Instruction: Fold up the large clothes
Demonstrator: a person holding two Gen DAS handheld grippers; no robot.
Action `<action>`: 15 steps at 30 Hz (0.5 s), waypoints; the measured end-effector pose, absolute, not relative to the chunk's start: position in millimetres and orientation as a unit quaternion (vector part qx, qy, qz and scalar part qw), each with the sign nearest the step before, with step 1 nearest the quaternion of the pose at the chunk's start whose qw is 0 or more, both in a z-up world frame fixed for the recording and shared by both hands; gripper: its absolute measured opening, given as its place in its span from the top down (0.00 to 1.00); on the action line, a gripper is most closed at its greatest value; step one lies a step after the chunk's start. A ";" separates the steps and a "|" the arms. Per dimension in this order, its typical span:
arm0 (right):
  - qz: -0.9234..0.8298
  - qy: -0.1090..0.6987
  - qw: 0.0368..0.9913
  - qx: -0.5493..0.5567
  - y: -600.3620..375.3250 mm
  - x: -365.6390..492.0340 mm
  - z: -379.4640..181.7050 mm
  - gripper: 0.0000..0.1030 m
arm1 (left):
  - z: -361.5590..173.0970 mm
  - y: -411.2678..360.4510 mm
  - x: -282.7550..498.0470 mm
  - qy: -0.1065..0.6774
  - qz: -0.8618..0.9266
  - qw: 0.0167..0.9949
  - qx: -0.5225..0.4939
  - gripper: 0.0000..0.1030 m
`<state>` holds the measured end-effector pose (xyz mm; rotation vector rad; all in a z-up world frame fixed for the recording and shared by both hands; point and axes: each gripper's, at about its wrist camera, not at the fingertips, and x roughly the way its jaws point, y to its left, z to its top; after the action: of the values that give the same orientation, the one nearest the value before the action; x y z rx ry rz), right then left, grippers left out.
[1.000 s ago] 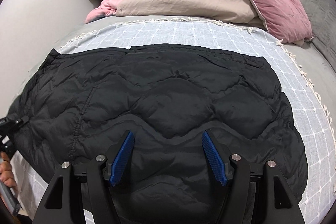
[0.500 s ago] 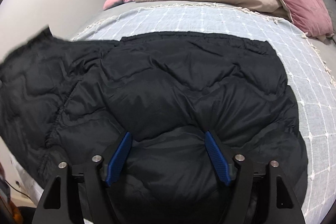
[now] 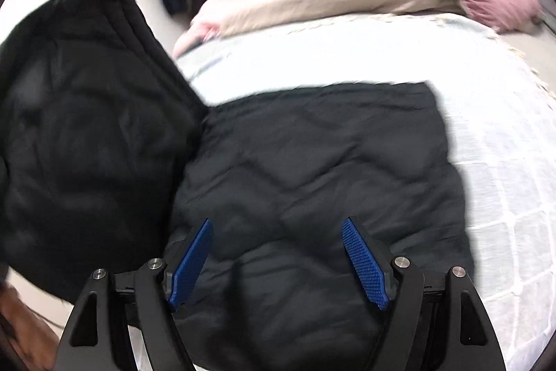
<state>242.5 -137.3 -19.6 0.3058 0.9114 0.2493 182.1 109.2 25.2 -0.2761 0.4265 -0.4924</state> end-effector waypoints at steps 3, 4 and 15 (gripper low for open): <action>0.092 0.440 0.874 0.186 -173.1 242.2 -23.2 0.24 | 7.8 78.6 197.1 0.254 -0.280 0.919 -0.114 0.81; 0.085 0.440 0.871 0.203 -185.8 241.2 -24.6 0.24 | 1.7 69.6 199.5 0.269 -0.291 0.912 -0.107 0.77; 0.049 0.408 0.850 0.329 -269.9 224.6 -24.4 0.24 | -10.5 19.9 197.7 0.325 -0.420 0.847 0.012 0.27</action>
<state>224.6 -269.9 -24.4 0.6938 0.8593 0.1034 197.7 19.9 -10.5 0.0245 0.6843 -0.8861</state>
